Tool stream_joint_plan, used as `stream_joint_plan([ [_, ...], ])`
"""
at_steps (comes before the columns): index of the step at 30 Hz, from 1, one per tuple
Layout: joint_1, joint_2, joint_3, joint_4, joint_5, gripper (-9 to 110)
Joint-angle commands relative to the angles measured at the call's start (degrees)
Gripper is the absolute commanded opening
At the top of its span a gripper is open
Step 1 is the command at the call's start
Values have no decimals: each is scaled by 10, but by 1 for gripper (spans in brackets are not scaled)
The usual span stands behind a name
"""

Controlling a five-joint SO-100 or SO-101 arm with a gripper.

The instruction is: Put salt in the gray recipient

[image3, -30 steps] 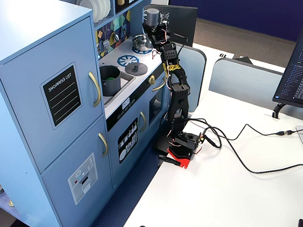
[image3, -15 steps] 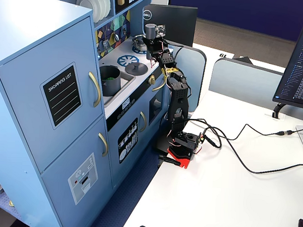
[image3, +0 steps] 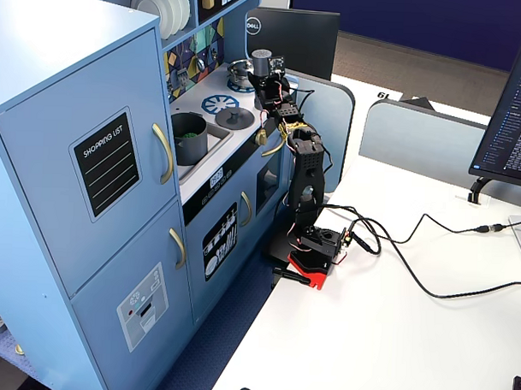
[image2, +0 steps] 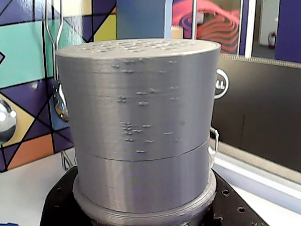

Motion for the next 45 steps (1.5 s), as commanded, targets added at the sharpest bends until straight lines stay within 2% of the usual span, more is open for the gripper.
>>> stream_joint_plan([
  [1, 7, 38, 5, -30, -1, 0],
  [5, 10, 48, 20, -28, 7, 2],
  [6, 12, 51, 23, -25, 14, 6],
  [9, 18, 59, 23, 6, -6, 33],
  [10, 18, 62, 21, 19, -24, 36],
  [12, 19, 69, 12, 42, -18, 35],
  [19, 40, 216, 23, 225, -11, 56],
  [22, 28, 335, 44, 398, -24, 52],
  [26, -80, 508, 73, 755, -46, 19],
  [29, -267, 632, 156, 944, -24, 0],
  [32, -441, 739, 328, 954, 59, 0],
  [34, -491, 795, 458, 919, 69, 0],
  [39, -490, 857, 699, 829, 27, 0],
  [45, -485, 874, 856, 730, -34, 1],
])
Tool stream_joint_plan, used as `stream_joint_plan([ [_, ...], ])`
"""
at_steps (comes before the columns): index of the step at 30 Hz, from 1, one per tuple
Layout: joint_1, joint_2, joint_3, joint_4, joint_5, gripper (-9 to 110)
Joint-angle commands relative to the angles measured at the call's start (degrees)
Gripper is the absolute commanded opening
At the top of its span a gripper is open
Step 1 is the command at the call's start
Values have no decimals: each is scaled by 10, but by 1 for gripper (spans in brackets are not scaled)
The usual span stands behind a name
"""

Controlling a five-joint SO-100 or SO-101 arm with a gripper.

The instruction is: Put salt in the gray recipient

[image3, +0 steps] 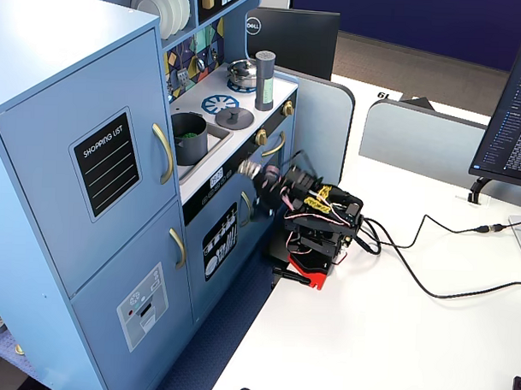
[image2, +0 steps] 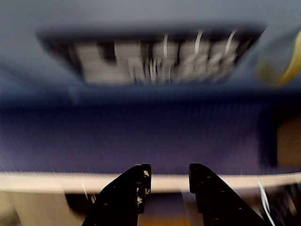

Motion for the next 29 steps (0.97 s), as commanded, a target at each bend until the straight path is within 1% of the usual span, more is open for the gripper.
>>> stream_joint_plan([
  [1, -4, 33, 68, -29, -45, 1],
  [3, -17, 44, 68, -11, -14, 1],
  [5, -13, 59, 68, 22, -33, 2],
  [7, -4, 81, 68, 62, -74, 3],
  [8, 4, 88, 68, 69, -63, 4],
  [9, 9, 88, 68, 69, -36, 4],
  [10, 9, 88, 68, 69, -33, 4],
  [29, 5, 88, 69, 69, -38, 6],
])
